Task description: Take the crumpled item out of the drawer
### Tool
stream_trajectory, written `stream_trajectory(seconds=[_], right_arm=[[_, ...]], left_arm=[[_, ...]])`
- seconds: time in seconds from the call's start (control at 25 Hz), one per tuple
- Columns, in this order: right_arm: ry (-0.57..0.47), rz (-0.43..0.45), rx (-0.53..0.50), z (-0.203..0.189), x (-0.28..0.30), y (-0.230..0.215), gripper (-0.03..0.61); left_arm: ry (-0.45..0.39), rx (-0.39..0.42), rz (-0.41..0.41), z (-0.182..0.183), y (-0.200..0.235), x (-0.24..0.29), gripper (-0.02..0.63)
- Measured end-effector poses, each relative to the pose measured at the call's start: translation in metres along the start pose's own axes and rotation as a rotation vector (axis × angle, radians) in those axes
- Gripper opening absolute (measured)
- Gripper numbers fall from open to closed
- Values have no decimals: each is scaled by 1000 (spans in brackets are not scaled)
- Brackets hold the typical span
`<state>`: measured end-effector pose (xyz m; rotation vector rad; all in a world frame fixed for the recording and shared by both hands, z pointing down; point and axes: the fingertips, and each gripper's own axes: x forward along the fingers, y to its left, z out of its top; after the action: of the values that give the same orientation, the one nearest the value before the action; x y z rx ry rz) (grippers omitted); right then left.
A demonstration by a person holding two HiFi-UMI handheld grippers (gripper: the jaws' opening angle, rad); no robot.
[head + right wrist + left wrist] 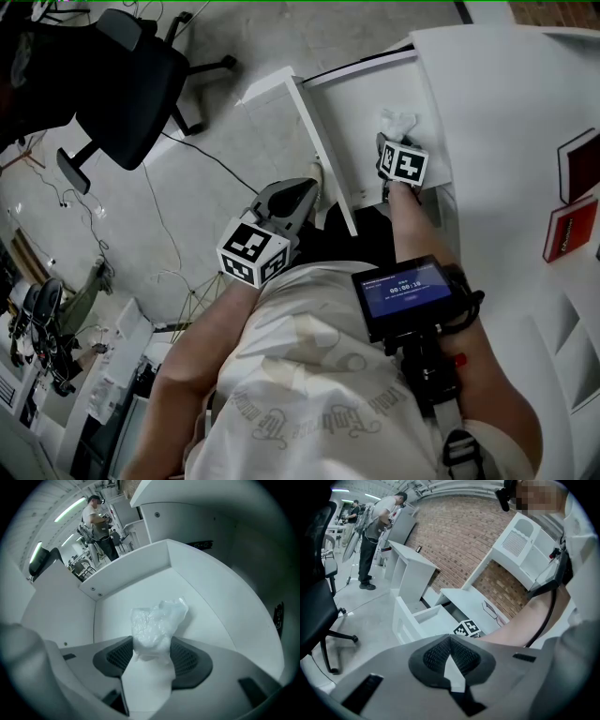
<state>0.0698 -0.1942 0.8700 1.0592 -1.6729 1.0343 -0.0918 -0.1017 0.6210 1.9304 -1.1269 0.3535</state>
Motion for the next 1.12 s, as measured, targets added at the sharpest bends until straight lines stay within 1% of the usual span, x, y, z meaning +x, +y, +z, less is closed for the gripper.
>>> stream_trajectory(seconds=[0.16,0.36,0.52,0.76,0.96,1.12], right_arm=[[-6,17,-25,1,1,3,256],[-27,37,-47,11,-5,15,256],[-18,58,-110,14,-5,21,256],[-19,77,-167,12,-29,43,256],[-18,76,-194,11,-40,45,253],[-39,109,-216,13,-48,54,252]], left_arm=[[-9,6,-4,1,2,4,20],[-27,11,-4,9,4,2,20],[-48,3,-2,11,6,7,20],[-63,5,-16,10,-1,-17,20],[-73,16,-23,10,-5,-23,20],[-79,29,-28,11,-7,-27,20]])
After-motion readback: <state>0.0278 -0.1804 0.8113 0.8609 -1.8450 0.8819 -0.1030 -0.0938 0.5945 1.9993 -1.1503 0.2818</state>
